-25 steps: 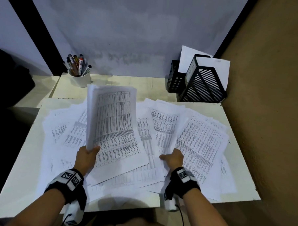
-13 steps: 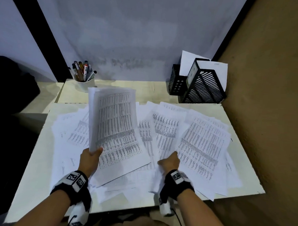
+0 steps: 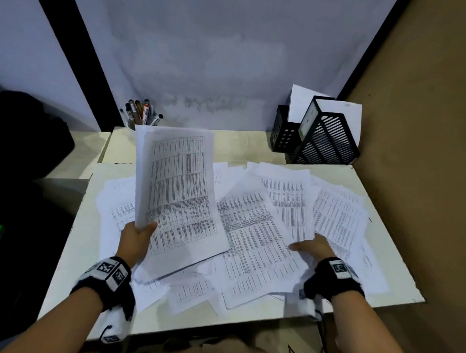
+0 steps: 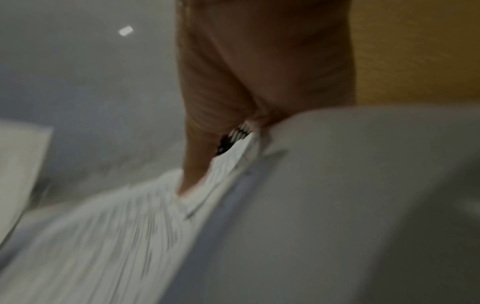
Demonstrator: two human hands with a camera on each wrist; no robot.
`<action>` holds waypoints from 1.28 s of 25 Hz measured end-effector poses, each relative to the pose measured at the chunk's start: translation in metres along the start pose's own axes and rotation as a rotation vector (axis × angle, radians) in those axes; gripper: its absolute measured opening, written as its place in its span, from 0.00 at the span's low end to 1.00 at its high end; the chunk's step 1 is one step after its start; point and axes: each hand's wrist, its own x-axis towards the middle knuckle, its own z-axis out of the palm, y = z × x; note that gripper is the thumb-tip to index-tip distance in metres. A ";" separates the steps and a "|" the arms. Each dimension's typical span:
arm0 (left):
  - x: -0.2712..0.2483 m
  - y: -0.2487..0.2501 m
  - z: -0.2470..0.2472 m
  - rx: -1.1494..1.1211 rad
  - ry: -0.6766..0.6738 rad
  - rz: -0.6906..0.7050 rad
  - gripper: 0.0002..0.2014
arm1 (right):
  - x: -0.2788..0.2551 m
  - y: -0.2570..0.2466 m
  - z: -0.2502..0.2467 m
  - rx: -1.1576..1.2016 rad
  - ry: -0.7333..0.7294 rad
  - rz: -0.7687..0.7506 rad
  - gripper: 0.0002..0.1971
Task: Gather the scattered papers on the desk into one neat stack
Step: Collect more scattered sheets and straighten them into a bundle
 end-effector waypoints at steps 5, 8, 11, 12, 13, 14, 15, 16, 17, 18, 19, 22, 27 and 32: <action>-0.009 -0.005 0.011 0.028 -0.033 0.017 0.13 | 0.037 0.039 0.023 -0.057 -0.058 0.006 0.45; -0.008 -0.002 0.007 0.009 -0.017 0.007 0.15 | -0.006 0.003 0.010 -0.177 0.098 -0.101 0.23; 0.001 0.003 -0.002 -0.011 0.043 -0.002 0.12 | -0.030 -0.028 -0.007 -0.257 0.229 -0.282 0.18; 0.004 0.005 -0.003 -0.023 0.049 -0.004 0.12 | -0.037 -0.037 -0.011 -0.239 0.245 -0.327 0.17; 0.007 0.006 -0.004 -0.029 0.049 -0.001 0.13 | -0.041 -0.044 -0.014 -0.207 0.247 -0.350 0.16; 0.010 0.007 -0.005 -0.030 0.046 0.003 0.15 | -0.041 -0.050 -0.018 -0.180 0.256 -0.360 0.15; 0.012 0.007 -0.005 -0.027 0.045 0.006 0.16 | -0.040 -0.055 -0.022 -0.161 0.270 -0.371 0.14; 0.015 0.008 -0.006 -0.026 0.045 0.005 0.16 | -0.035 -0.059 -0.028 -0.150 0.283 -0.370 0.13; 0.017 0.007 -0.006 -0.026 0.046 0.001 0.15 | -0.033 -0.062 -0.035 -0.142 0.288 -0.368 0.13; 0.018 0.008 -0.006 -0.024 0.047 -0.006 0.14 | -0.029 -0.065 -0.041 -0.144 0.284 -0.361 0.14; 0.018 0.009 -0.006 -0.021 0.047 -0.010 0.13 | -0.028 -0.067 -0.048 -0.161 0.282 -0.358 0.15; 0.015 0.010 -0.005 -0.036 0.028 -0.005 0.16 | -0.023 -0.071 -0.066 -0.172 0.334 -0.381 0.16; 0.012 0.019 -0.004 -0.015 0.014 -0.006 0.16 | -0.050 -0.105 -0.114 0.163 0.394 -0.520 0.10; -0.002 0.059 0.019 -0.044 -0.154 0.065 0.06 | -0.068 -0.118 -0.099 0.331 0.181 -0.512 0.09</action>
